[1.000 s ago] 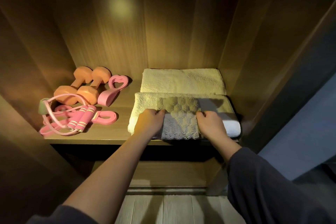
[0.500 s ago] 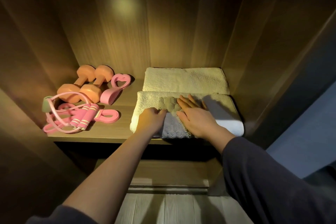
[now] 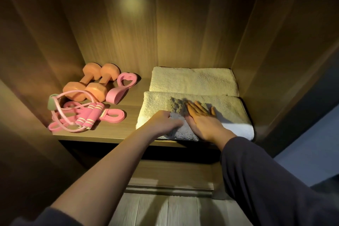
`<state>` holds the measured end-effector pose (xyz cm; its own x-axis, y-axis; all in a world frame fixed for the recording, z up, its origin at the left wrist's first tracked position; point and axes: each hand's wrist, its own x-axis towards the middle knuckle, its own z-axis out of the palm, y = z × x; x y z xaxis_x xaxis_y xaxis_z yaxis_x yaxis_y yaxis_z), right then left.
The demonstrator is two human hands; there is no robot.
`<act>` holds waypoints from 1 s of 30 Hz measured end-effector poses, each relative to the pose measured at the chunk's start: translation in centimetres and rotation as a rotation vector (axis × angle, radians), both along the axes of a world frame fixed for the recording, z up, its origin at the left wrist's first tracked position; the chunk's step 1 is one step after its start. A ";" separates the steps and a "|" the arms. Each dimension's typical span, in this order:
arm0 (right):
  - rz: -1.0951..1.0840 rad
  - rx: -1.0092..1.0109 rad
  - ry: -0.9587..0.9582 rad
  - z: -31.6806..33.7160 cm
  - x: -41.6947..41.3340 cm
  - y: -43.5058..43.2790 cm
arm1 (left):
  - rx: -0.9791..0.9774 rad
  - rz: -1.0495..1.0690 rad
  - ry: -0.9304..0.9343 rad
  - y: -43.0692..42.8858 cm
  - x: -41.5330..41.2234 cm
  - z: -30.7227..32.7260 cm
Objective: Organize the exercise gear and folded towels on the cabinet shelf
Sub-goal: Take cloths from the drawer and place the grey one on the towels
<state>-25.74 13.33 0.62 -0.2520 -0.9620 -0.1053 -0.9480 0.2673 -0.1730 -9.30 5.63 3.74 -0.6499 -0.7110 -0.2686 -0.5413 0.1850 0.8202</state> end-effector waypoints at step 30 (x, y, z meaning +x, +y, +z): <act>-0.120 -0.141 -1.214 3.3 -1.0 7.8 | -0.697 -0.197 -0.401 -0.8 -2.3 -4.2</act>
<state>-26.77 21.09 3.93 -0.1509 -0.9613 -0.2305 -0.1218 0.2494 -0.9607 -11.65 4.80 -0.45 -0.7285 -0.6835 -0.0456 -0.6730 0.7017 0.2338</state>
